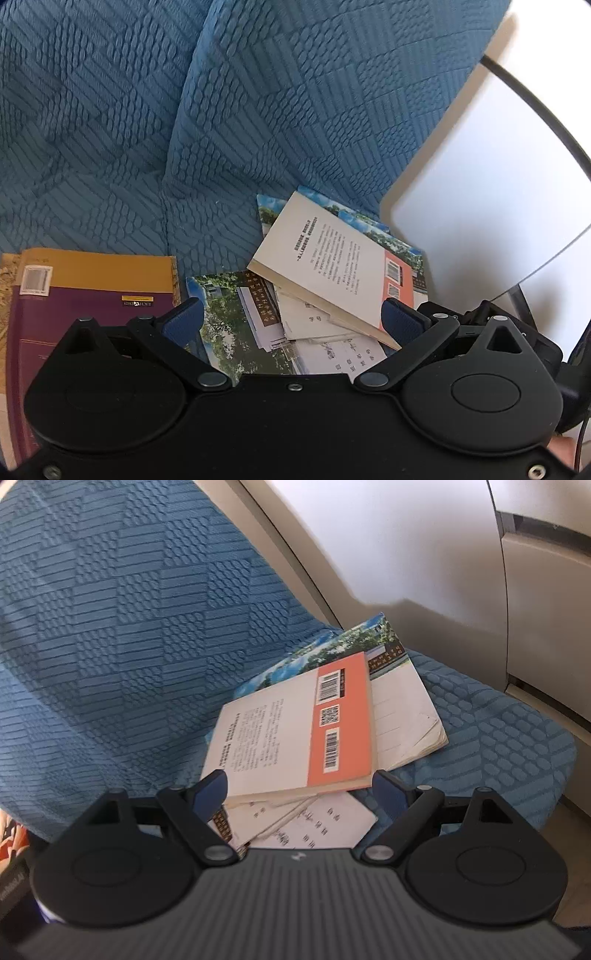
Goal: Organize objects
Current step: 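Close the right gripper on the white paperback while the left gripper closes on it too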
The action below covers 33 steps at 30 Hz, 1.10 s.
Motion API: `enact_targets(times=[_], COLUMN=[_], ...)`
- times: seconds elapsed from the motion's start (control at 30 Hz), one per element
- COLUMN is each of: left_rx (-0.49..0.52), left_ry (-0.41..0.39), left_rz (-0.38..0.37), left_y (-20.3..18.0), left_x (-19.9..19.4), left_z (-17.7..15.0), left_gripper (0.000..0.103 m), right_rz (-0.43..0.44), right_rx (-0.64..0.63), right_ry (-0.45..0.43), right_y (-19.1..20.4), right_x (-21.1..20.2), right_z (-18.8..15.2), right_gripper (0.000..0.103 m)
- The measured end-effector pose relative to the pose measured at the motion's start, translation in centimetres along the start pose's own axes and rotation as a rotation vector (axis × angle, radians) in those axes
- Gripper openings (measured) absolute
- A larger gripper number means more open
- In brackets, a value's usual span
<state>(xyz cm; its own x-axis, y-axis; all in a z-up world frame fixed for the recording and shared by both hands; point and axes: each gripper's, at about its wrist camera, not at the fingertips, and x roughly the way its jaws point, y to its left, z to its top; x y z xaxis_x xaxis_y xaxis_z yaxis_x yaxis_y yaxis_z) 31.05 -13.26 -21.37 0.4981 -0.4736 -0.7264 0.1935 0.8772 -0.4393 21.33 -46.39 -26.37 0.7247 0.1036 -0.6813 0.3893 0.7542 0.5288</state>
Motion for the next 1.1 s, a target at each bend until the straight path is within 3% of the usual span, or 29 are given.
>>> enact_targets(times=[0.2,0.4,0.47,0.63,0.8,0.97,1.1], left_rx=[-0.027,-0.046,-0.057,-0.088,-0.148,-0.204,-0.257], left_ry=[0.055,0.072,0.078,0.102,0.112,0.115,0.113], left_rz=[0.025,-0.001,-0.005,-0.034,-0.076,-0.138,-0.167], left_y=[0.8,0.9,1.0,1.4,2.0,2.7,3.7], left_x=[1.9,2.6,2.8,3.1,3.3,3.2,3.3], left_z=[0.2,0.1,0.1,0.1,0.2,0.2,0.1], left_gripper=[0.102,0.102,0.101,0.100,0.097,0.095,0.094], right_rz=[0.000,-0.003,-0.015,-0.005,-0.012,0.089,0.252], right_rx=[0.088,0.048,0.047,0.054,0.028,0.073,0.216], right_ry=[0.100,0.120,0.147,0.153,0.149,0.203,0.307], right_y=[-2.8,-3.5,-3.8,-4.3,-4.1,-4.0,-4.7], right_x=[3.0,5.0,6.0,7.0,7.3,7.5,8.2], right_z=[2.0,3.9,4.3,4.9,5.0,4.5,3.3], right_gripper=[0.087,0.085,0.079,0.081,0.069,0.069,0.069])
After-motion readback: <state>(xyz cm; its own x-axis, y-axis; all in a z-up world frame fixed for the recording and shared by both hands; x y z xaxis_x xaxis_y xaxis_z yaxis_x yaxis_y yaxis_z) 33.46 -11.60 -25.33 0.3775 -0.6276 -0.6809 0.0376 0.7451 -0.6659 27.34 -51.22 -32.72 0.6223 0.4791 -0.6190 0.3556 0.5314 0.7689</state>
